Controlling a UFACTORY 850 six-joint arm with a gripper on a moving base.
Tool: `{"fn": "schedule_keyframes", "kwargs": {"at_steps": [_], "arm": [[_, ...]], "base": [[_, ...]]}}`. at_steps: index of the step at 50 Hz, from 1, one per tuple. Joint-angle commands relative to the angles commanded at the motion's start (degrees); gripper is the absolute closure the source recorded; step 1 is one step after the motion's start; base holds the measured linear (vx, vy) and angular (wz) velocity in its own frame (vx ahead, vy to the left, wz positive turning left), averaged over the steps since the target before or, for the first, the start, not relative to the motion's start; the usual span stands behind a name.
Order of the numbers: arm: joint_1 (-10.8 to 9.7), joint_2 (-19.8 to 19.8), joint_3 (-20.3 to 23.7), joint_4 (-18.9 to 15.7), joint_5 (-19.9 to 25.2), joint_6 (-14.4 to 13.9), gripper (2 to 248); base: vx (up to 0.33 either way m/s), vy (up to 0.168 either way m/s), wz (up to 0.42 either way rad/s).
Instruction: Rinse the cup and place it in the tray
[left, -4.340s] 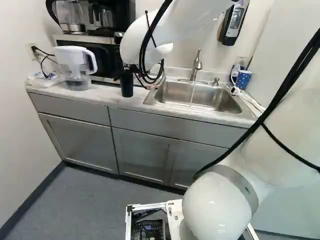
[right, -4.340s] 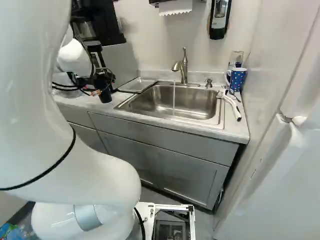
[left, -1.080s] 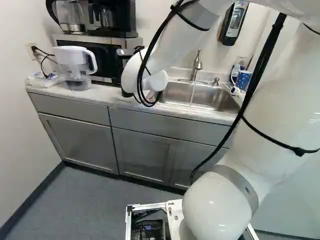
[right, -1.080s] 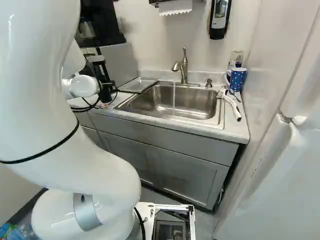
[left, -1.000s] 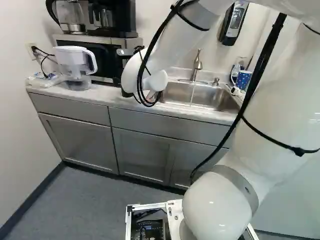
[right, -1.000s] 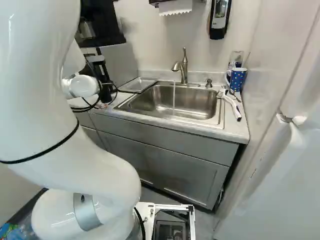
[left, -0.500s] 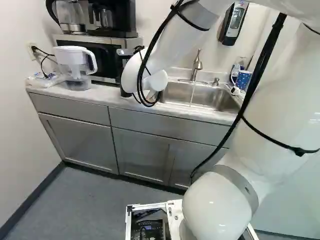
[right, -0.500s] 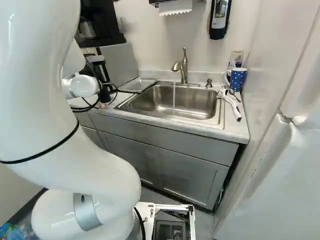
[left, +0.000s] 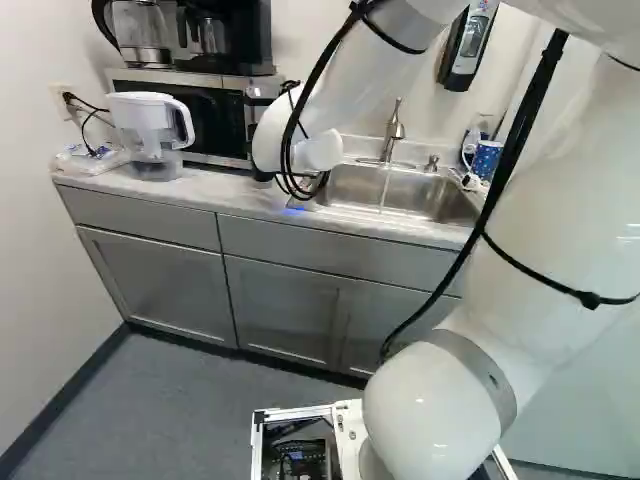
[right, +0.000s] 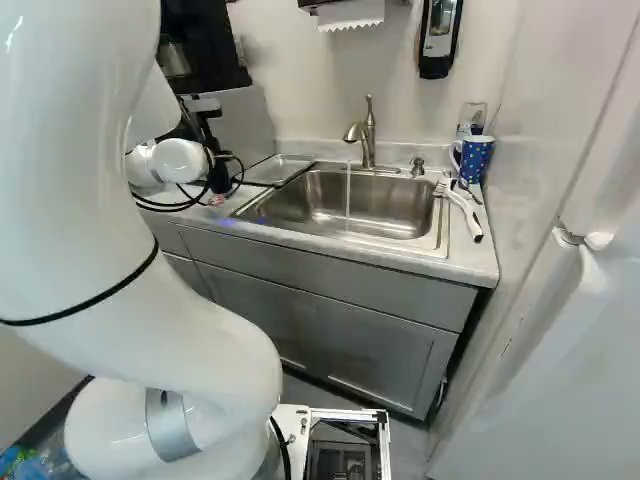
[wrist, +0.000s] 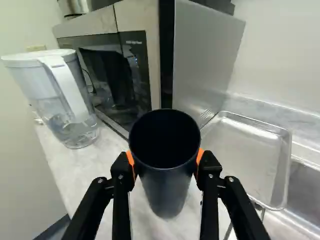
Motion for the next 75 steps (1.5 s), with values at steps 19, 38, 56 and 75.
{"fn": "schedule_keyframes", "kwargs": {"at_steps": [19,38,56,75], "arm": [[-3.63,0.94,-1.44,0.00,0.00,0.00,125],[-7.24,1.32,-3.41,0.00,0.00,0.00,125],[-10.47,1.27,-4.19,0.00,0.00,0.00,125],[-13.71,1.91,-3.56,0.00,0.00,0.00,125]], "base": [[0.000,0.000,0.000],[0.000,0.000,0.000],[0.000,0.000,0.000],[0.000,0.000,0.000]]}}
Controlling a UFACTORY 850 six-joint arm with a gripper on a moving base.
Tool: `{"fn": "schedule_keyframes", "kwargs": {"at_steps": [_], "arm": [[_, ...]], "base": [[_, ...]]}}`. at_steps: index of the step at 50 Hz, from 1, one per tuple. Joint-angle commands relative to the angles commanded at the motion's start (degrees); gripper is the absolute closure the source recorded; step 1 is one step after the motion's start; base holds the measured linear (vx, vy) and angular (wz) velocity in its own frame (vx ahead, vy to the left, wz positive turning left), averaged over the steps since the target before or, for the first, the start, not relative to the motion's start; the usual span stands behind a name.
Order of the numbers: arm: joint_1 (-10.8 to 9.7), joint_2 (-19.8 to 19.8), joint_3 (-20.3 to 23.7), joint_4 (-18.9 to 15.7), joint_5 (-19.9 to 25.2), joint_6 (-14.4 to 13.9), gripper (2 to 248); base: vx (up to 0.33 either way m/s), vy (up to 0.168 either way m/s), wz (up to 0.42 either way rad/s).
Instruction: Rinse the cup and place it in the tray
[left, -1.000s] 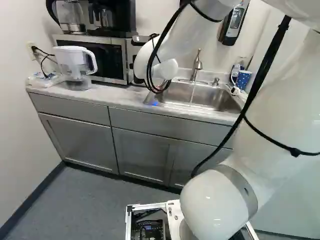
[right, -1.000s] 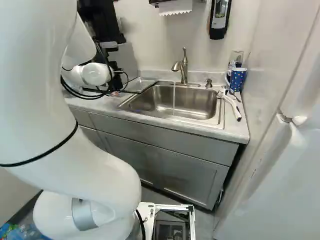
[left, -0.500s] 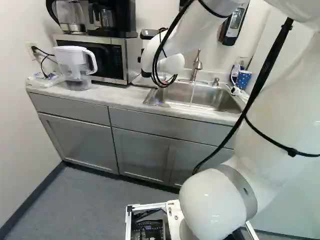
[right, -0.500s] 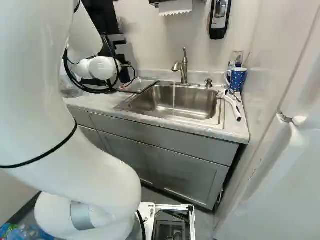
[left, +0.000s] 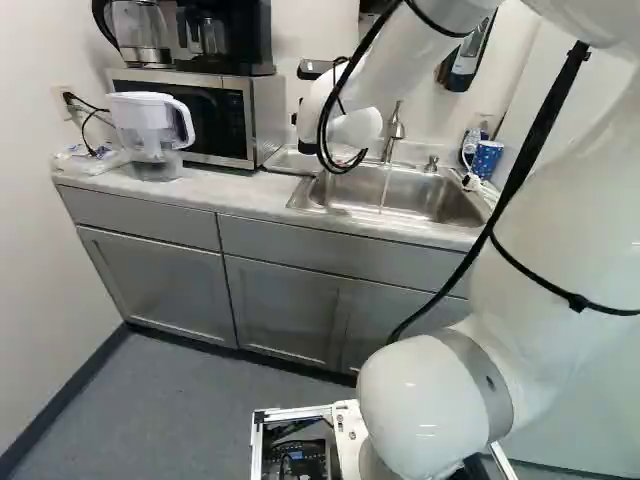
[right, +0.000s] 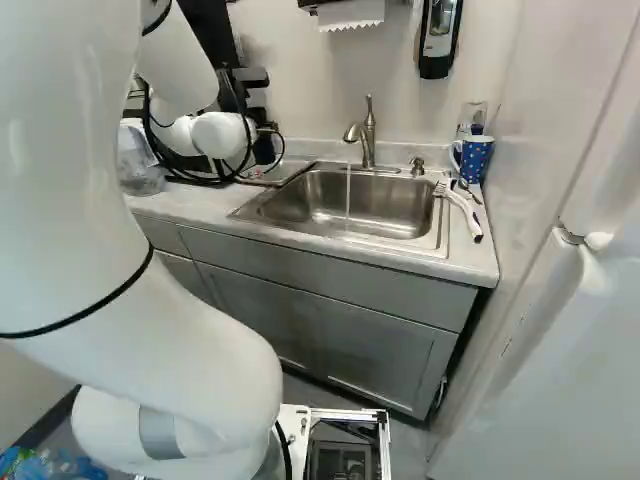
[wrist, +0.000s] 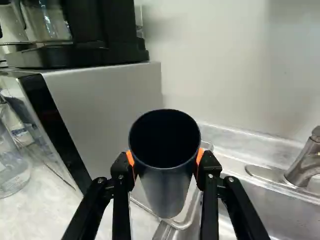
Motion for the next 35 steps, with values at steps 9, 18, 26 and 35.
{"fn": "schedule_keyframes", "kwargs": {"at_steps": [9,18,26,35], "arm": [[-1.53,0.40,0.39,0.00,0.00,0.00,125],[-3.07,0.72,0.71,0.00,0.00,0.00,125],[-4.45,0.95,0.93,0.00,0.00,0.00,125],[-6.01,1.15,1.12,0.00,0.00,0.00,125]], "base": [[0.000,0.000,0.000],[0.000,0.000,0.000],[0.000,0.000,0.000],[0.000,0.000,0.000]]}}
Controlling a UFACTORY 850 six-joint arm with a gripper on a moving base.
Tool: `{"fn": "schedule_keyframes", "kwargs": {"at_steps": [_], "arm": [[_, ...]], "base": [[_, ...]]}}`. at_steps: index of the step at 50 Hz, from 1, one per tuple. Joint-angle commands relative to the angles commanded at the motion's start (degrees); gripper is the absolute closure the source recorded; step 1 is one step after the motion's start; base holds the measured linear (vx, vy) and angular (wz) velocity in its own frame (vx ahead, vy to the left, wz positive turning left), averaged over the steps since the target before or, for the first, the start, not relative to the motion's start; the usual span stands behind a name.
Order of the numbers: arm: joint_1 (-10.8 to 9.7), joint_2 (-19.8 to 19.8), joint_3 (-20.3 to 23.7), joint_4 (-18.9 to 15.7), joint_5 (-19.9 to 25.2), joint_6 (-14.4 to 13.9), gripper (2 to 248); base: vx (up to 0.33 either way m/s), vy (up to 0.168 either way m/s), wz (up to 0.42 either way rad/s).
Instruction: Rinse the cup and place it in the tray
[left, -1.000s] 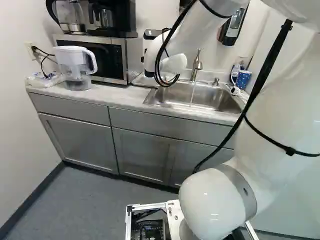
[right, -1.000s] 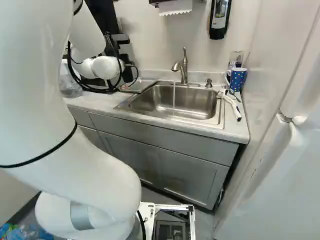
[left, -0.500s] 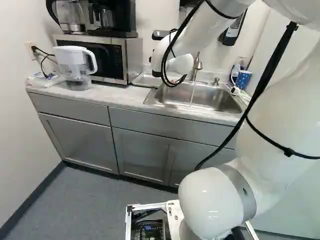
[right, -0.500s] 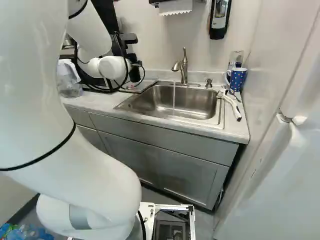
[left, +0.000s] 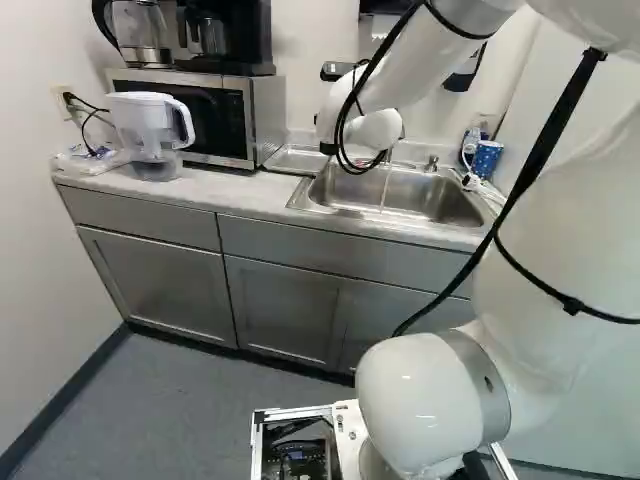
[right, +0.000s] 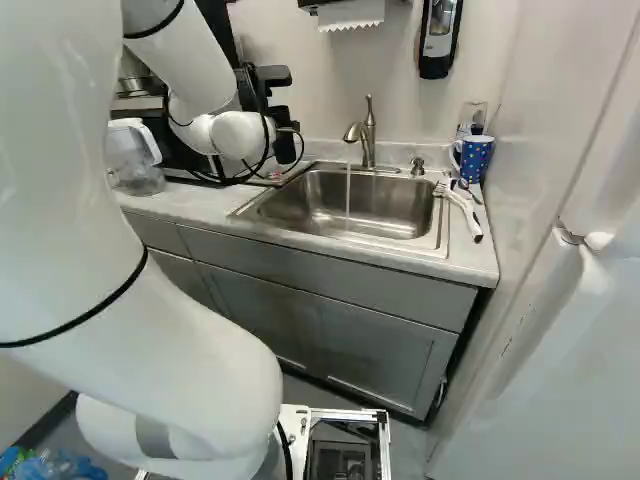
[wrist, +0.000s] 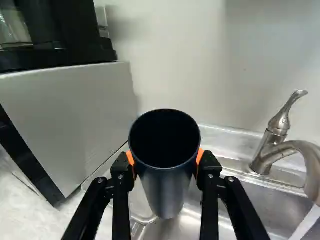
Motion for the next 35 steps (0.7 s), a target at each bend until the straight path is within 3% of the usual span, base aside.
{"fn": "schedule_keyframes", "kwargs": {"at_steps": [14,35], "arm": [[-2.28,0.62,1.85,0.00,0.00,0.00,125],[-3.08,0.91,4.71,0.00,0.00,0.00,125]], "base": [[0.000,0.000,0.000],[0.000,0.000,0.000]]}}
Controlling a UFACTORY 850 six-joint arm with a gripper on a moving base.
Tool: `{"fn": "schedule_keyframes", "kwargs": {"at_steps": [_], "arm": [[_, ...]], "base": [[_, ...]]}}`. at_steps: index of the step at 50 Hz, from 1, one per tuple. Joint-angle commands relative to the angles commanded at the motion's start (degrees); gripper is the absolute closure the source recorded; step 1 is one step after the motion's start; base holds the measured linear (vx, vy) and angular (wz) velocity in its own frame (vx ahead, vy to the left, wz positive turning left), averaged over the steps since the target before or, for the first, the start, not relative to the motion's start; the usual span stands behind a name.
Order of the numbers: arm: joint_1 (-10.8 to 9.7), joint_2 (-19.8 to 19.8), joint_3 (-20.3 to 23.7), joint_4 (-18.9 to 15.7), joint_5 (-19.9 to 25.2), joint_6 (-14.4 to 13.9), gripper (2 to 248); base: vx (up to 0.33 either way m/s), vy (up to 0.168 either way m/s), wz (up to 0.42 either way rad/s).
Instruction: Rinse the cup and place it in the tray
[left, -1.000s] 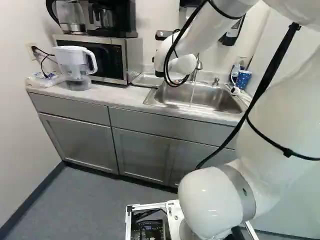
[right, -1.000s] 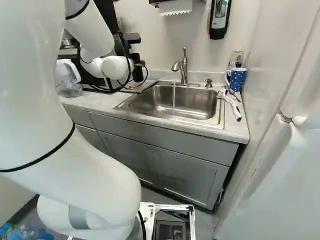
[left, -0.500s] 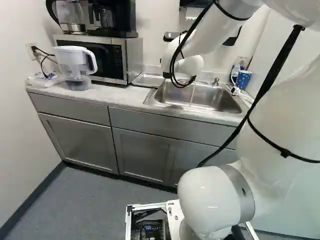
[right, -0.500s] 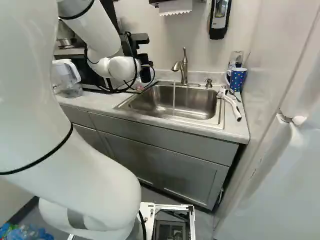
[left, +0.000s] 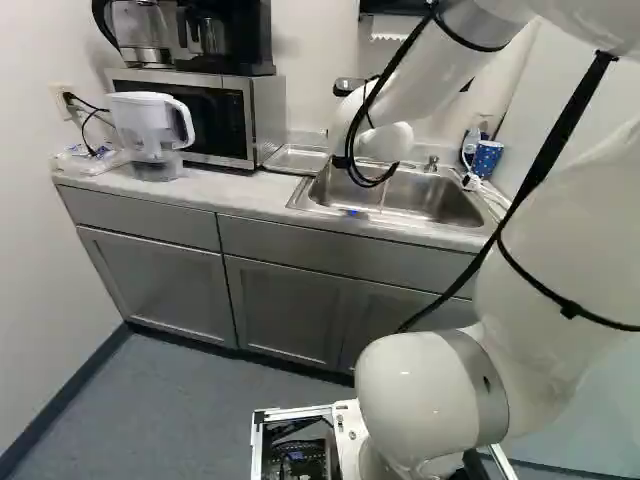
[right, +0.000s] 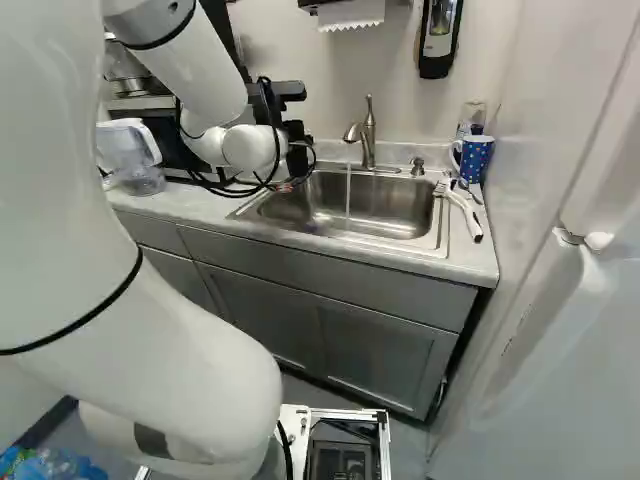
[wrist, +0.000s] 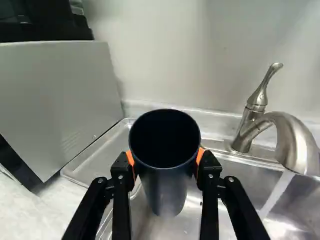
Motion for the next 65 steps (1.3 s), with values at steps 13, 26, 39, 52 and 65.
{"fn": "schedule_keyframes", "kwargs": {"at_steps": [13,26,39,52,65], "arm": [[-1.51,0.25,1.88,0.00,0.00,0.00,125],[-3.55,0.38,3.65,0.00,0.00,0.00,125],[-5.54,0.42,5.37,0.00,0.00,0.00,125],[-7.53,-0.20,6.34,0.00,0.00,0.00,125],[-9.59,0.33,6.85,0.00,0.00,0.00,125]], "base": [[0.000,0.000,0.000],[0.000,0.000,0.000],[0.000,0.000,0.000],[0.000,0.000,0.000],[0.000,0.000,0.000]]}}
